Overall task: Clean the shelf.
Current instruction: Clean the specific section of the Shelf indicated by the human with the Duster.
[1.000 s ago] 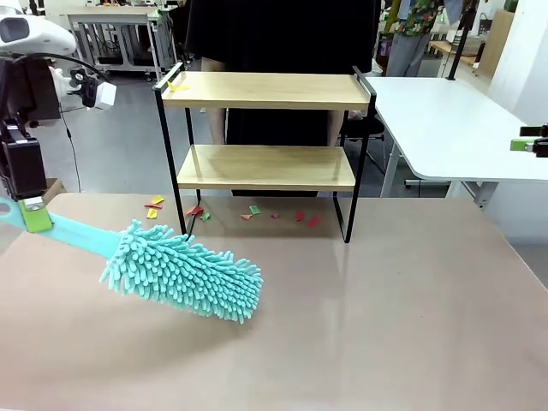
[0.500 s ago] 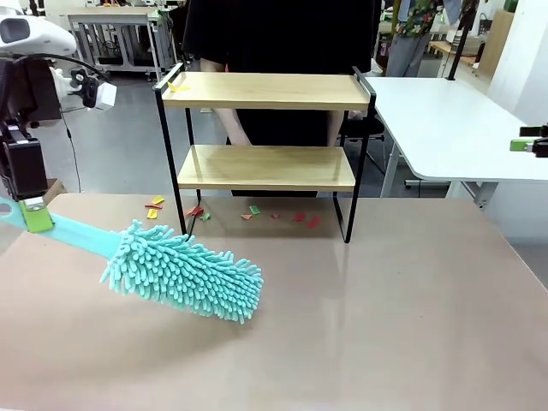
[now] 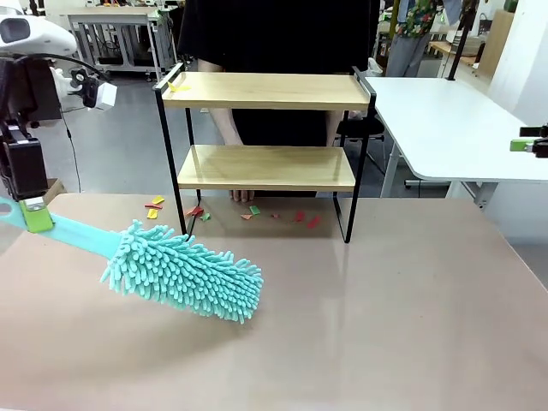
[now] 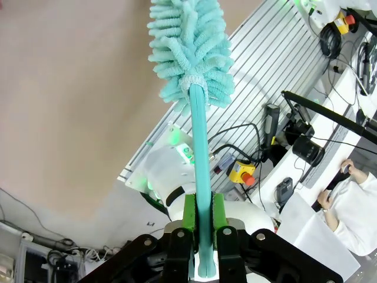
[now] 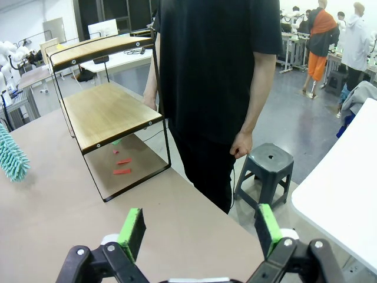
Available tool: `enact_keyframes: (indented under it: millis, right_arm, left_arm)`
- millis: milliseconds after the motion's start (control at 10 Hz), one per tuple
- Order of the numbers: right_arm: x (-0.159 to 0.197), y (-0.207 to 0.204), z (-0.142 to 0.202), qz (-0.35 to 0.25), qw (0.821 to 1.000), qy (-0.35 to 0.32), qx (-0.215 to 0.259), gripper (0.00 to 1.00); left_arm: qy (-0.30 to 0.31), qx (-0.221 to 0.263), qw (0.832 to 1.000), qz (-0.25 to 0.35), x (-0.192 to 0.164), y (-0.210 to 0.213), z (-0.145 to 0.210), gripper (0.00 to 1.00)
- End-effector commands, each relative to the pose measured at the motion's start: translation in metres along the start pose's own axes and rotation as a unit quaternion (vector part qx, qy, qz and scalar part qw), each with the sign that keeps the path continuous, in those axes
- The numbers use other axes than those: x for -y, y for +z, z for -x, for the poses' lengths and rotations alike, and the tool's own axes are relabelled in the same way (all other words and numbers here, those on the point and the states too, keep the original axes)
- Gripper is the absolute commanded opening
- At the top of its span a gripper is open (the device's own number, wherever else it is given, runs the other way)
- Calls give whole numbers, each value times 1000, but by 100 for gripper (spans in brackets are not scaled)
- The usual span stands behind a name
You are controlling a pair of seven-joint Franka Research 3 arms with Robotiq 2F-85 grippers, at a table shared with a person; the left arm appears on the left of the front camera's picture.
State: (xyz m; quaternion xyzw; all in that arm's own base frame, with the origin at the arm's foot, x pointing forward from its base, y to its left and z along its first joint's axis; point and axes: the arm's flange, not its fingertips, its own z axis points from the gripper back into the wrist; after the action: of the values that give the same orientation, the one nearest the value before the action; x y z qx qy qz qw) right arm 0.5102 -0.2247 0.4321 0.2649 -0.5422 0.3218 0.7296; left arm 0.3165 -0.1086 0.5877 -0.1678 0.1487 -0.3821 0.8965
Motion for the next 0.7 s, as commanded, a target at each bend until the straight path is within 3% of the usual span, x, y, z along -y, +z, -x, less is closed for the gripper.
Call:
enact_keyframes:
  millis: [0, 600]
  right_arm:
    - [-1, -1, -3, -1, 1000, 2, 1, 100]
    - [-1, -1, -3, -1, 1000, 2, 1, 100]
  left_arm:
    - [3, 8, 1000, 10, 2, -1, 4, 13]
    - [3, 8, 1000, 10, 2, -1, 4, 13]
